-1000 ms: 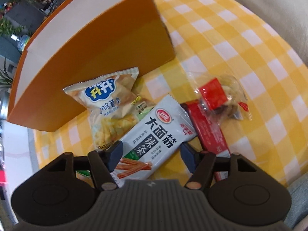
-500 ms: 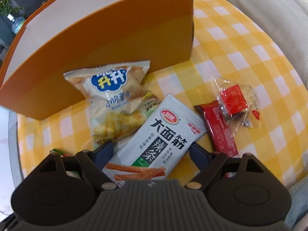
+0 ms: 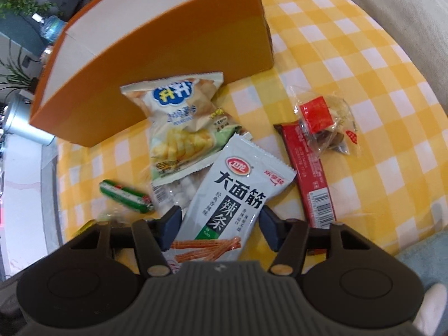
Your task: Organize snacks
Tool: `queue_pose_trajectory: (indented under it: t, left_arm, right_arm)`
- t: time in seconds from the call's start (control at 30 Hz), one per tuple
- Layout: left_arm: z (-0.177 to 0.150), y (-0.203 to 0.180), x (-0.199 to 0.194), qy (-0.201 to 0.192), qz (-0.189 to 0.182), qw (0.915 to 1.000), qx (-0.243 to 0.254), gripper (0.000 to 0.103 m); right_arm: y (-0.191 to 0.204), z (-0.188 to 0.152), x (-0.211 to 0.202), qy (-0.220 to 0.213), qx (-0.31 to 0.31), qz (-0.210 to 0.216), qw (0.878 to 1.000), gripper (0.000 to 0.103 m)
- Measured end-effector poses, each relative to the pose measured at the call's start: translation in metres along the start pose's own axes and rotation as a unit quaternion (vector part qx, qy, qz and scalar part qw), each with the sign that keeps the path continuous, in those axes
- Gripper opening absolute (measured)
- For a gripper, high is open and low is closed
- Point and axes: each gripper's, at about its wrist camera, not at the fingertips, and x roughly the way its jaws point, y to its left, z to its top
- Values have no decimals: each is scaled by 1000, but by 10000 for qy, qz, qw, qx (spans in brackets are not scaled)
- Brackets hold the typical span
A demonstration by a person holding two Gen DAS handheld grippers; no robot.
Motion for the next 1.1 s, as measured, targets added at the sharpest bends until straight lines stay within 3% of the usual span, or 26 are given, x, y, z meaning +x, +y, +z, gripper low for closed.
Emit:
queue_pose_trajectory:
  t: [0.13,0.27,0.4,0.43,0.57,0.87,1.1]
  left_arm:
    - [2,-3,-8,-115,-50,9999,84,20]
    - [0,-9,0,180,-98,9994,264,22]
    - [-7,-13,6,148,69,9992,372,58]
    - [-8,-13,8,176,80,9990,394,60]
    - [-8,-7,18,254,83,9994,230,61]
    - [-4,-10,41,399,224,9988,166,63]
    - [-6,-13,41,355,190,9988,277,47]
  right_arm:
    - [3,0,-21,-245,-192,63,9995,58]
    - [3,4,-28,-372,-274,46,9989,58]
    - [1,1,-20,-176,-368,125,9991,58]
    - [1,-1,-17,-119,-452,168,9988,58]
    - [1,-8,-2,52,-754,186,9970,58]
    - [-6,-8,13,235,-727,128,9970,58]
    - [-1,-8,15,230,-802,71,9965,58]
